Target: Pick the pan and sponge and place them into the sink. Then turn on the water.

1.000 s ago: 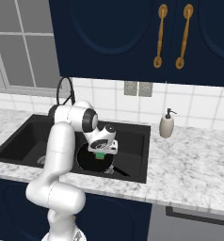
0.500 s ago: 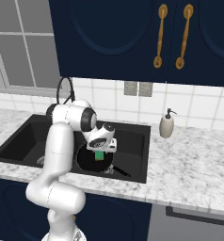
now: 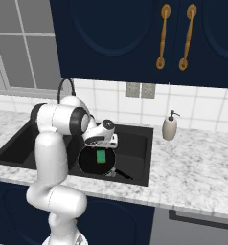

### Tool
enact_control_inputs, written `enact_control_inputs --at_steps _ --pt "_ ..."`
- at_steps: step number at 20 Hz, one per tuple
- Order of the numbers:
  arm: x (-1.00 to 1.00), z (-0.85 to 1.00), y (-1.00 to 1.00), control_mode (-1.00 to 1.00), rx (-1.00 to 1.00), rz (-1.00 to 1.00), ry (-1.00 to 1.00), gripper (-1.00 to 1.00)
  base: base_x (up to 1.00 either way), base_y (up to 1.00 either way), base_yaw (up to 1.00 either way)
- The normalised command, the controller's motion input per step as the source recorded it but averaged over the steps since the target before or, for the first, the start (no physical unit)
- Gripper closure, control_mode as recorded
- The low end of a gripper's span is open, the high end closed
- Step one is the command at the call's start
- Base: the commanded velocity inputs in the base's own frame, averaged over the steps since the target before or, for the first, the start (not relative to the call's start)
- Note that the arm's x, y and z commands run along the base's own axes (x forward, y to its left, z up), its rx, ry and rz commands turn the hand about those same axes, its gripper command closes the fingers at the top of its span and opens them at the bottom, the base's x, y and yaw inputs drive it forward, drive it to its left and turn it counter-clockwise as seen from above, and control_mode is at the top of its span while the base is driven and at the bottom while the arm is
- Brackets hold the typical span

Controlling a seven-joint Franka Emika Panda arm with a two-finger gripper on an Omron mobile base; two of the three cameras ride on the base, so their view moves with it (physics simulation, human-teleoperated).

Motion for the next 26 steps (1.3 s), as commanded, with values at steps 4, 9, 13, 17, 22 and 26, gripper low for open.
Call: enact_control_inputs --at_steps 4,9,13,17,22,26 --pt "-0.37 0.78 0.01 -1.00 0.00 0.00 -0.21 -1.00 0.00 0.00 0.00" --pt "-0.12 0.58 0.12 -1.00 0.00 -0.01 -0.28 -1.00 0.00 0.00 0.00" --pt "0.00 0.35 0.17 -1.00 0.00 0.00 -0.33 -1.00 0.00 0.00 0.00" --pt "0.00 0.30 0.20 -1.00 0.00 0.00 -0.33 -1.00 0.00 0.00 0.00" --pt "0.00 0.20 0.13 -1.00 0.00 0.00 -0.29 -1.00 0.00 0.00 0.00" --pt "0.03 0.14 0.10 -1.00 0.00 0.00 -0.20 -1.00 0.00 0.00 0.00"
